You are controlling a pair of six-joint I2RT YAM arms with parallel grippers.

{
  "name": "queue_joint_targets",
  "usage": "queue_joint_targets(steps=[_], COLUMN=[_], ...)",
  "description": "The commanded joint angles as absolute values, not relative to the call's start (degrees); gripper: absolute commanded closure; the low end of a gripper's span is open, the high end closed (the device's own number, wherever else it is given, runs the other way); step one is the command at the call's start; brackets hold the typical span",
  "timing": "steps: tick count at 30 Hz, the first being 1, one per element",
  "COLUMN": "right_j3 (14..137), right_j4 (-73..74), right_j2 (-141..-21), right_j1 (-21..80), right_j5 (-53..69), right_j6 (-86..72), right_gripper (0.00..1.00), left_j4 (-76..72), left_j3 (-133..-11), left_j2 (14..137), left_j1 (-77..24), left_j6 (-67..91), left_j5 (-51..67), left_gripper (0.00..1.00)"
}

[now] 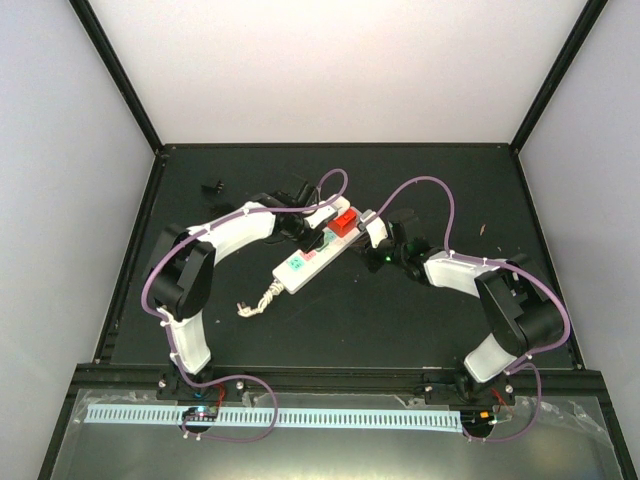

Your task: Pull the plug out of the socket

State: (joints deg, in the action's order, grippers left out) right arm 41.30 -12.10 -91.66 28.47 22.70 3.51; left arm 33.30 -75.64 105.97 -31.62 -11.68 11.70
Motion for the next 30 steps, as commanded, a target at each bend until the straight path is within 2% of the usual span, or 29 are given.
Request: queue_joint_targets(steps=[1,5,12,30], right_j3=[41.4,41.0,40.2,45.0], right_j4=[-14.3,-14.8,-20.3,-23.3], right_j2=[-91.3,-91.2,-92.9,-103.5], right_j1=[28.6,28.8,31.8,35.3], right_j5=[22.7,22.7,21.8,18.8], right_j6=[3.3,3.2,0.3,-0.1], right_gripper=[0.78,0.79,0.86,0.89], left_j4=[35.4,35.2,36.0,36.3], left_j3=[-78.3,-77.9,-78.8,-78.6], left_j2=[102.6,102.0,103.8,104.7], left_j1=[-33.0,-33.8,-33.9,-33.9], left_j6=[-11.1,-11.6,-10.6,-10.5], left_j5=[10.0,9.9,11.0,11.8], left_gripper=[0.79,0.81,0.82,0.82])
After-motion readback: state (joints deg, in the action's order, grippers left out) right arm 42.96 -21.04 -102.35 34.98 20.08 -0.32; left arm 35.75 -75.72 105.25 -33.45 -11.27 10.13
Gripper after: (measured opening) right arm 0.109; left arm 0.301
